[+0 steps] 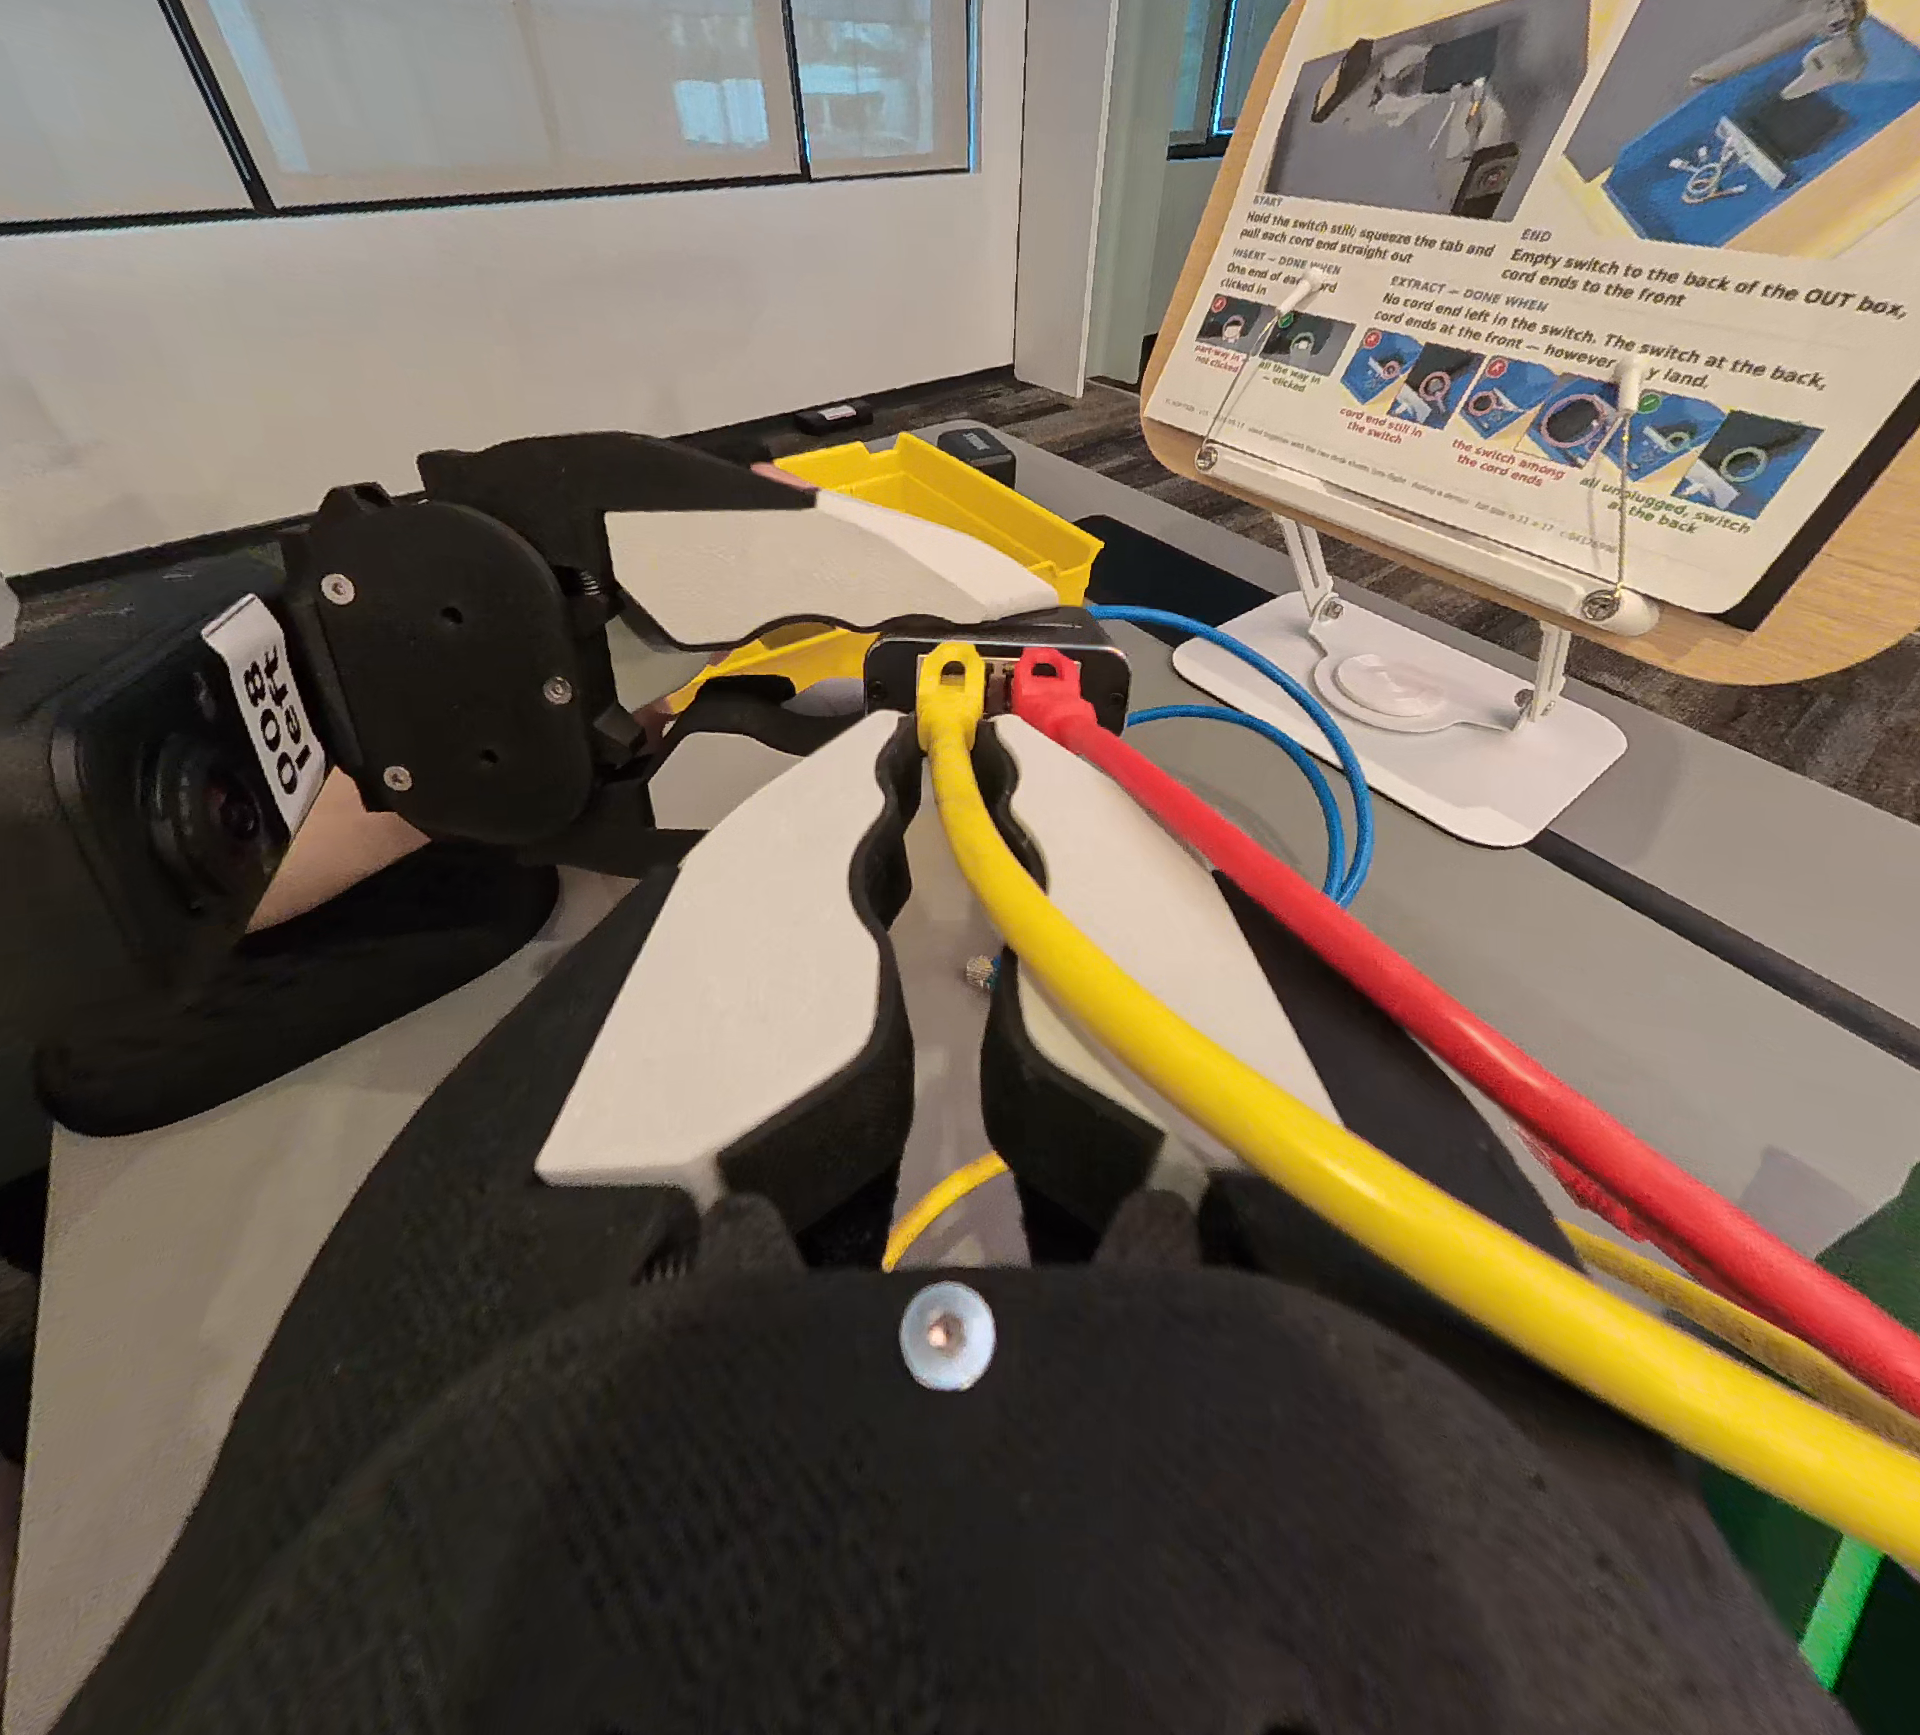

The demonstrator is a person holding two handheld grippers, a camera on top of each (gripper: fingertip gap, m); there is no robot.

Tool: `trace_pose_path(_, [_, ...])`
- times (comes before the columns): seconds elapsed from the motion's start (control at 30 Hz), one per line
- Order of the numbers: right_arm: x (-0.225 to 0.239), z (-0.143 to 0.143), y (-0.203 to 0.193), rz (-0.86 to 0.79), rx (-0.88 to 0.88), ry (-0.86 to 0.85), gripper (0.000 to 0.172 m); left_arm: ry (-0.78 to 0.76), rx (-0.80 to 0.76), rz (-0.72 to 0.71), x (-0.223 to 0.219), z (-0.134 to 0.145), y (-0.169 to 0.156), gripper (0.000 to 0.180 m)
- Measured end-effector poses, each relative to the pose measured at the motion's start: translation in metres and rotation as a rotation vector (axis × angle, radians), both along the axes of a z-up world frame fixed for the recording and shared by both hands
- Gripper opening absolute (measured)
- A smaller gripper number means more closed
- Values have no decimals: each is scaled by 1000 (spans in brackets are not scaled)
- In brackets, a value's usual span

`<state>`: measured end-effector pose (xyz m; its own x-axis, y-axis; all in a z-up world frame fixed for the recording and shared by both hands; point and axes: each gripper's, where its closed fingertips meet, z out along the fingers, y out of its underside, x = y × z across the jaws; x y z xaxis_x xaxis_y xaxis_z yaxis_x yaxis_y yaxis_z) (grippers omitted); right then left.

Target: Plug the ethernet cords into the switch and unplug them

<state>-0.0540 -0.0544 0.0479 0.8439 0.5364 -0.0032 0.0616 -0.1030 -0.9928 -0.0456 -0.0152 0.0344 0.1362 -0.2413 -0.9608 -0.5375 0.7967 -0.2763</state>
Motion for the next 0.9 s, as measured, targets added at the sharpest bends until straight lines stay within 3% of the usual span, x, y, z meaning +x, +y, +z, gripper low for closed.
trace_pose_path(0.43, [1,17,-11,15,130,79,11,-15,61,12,-1,17,-10,25])
trace_pose_path(0.7, [1,1,-5,2,38,35,12,14,30,34,0,3,-6,24])
trace_pose_path(0.8, [4,8,1,-26,69,62,11,31,-11,45,1,2,1,25])
trace_pose_path(0.9, [-4,11,-11,-2,115,-20,25,0,-84,-19,0,12,0,25])
